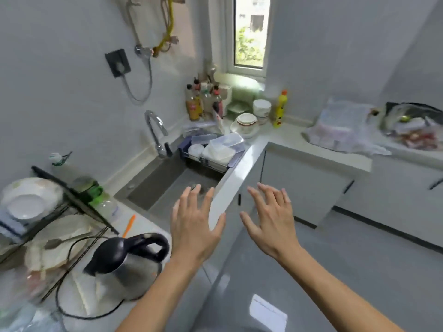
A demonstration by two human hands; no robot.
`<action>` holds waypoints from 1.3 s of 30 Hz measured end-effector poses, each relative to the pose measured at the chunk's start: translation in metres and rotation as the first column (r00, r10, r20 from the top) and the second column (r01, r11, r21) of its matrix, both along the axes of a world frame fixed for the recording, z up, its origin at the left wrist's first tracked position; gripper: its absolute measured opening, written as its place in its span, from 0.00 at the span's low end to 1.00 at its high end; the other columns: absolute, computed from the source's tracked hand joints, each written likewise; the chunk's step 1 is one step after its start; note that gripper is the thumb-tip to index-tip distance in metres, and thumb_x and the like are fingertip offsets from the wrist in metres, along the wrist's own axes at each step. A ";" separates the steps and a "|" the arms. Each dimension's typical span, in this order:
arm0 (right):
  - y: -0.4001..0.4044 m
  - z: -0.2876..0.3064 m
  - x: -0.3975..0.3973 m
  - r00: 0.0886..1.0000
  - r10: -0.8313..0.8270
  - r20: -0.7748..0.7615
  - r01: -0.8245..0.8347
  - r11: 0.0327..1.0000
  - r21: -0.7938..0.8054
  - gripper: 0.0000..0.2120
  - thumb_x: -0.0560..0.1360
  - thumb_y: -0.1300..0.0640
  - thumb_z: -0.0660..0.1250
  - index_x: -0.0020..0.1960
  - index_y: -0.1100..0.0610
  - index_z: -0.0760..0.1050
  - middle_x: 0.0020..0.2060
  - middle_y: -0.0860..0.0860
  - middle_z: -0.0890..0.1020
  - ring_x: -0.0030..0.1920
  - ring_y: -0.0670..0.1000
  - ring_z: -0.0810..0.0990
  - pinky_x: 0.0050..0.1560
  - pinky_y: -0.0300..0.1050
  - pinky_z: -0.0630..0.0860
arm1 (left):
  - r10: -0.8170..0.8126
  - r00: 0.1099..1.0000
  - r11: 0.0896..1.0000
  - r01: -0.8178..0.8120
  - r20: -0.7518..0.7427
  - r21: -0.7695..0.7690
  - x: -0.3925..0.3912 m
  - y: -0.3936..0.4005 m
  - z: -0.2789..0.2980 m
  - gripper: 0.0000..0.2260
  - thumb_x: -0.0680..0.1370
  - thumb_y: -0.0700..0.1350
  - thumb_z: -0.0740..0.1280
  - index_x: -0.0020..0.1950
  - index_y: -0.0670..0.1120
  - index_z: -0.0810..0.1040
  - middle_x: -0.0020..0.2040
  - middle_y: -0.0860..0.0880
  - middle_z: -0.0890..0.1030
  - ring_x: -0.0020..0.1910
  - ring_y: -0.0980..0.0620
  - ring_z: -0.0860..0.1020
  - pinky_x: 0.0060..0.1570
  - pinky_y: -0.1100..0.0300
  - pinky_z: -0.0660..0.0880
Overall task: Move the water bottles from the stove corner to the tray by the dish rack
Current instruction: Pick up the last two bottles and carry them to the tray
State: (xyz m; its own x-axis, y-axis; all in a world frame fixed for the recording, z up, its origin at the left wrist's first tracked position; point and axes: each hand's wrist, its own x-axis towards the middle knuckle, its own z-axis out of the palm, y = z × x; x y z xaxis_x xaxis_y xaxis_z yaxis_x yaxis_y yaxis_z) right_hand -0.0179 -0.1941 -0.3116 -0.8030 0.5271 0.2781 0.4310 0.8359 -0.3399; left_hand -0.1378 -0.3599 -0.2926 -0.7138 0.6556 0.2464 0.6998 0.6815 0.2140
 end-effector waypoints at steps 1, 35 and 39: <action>0.026 0.000 0.019 0.998 -0.066 0.005 0.066 0.998 -0.007 0.31 0.78 0.35 0.57 0.77 0.49 0.69 0.74 0.52 0.71 0.76 0.56 0.68 0.81 0.62 0.55 | -0.068 0.998 0.998 0.068 0.005 0.005 0.009 0.034 0.000 0.31 0.80 0.66 0.60 0.81 0.55 0.66 0.80 0.48 0.67 0.81 0.44 0.61 0.77 0.43 0.64; 0.549 -0.008 0.425 0.187 -0.982 -0.005 0.980 0.187 -0.064 0.30 0.80 0.38 0.59 0.78 0.50 0.67 0.76 0.51 0.72 0.74 0.55 0.69 0.76 0.63 0.64 | -0.974 0.220 0.225 0.970 0.058 0.090 0.346 0.825 -0.013 0.31 0.82 0.64 0.60 0.82 0.53 0.64 0.82 0.48 0.67 0.83 0.45 0.58 0.78 0.43 0.64; 0.607 -0.019 0.472 0.154 -0.988 -0.027 0.985 0.156 -0.073 0.29 0.80 0.39 0.61 0.78 0.50 0.68 0.75 0.51 0.72 0.74 0.55 0.69 0.76 0.61 0.63 | -0.981 0.190 0.193 0.978 0.047 0.072 0.399 0.888 -0.024 0.30 0.82 0.64 0.59 0.82 0.53 0.65 0.82 0.48 0.68 0.84 0.45 0.58 0.79 0.43 0.63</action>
State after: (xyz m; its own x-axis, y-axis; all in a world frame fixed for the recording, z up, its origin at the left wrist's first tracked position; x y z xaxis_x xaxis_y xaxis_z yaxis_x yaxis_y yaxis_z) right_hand 0.4546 0.4132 -0.3305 0.4166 0.8711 0.2600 0.8639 -0.2903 -0.4116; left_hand 0.2607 0.5285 -0.3162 0.4860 0.8348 0.2587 0.7831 -0.5474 0.2951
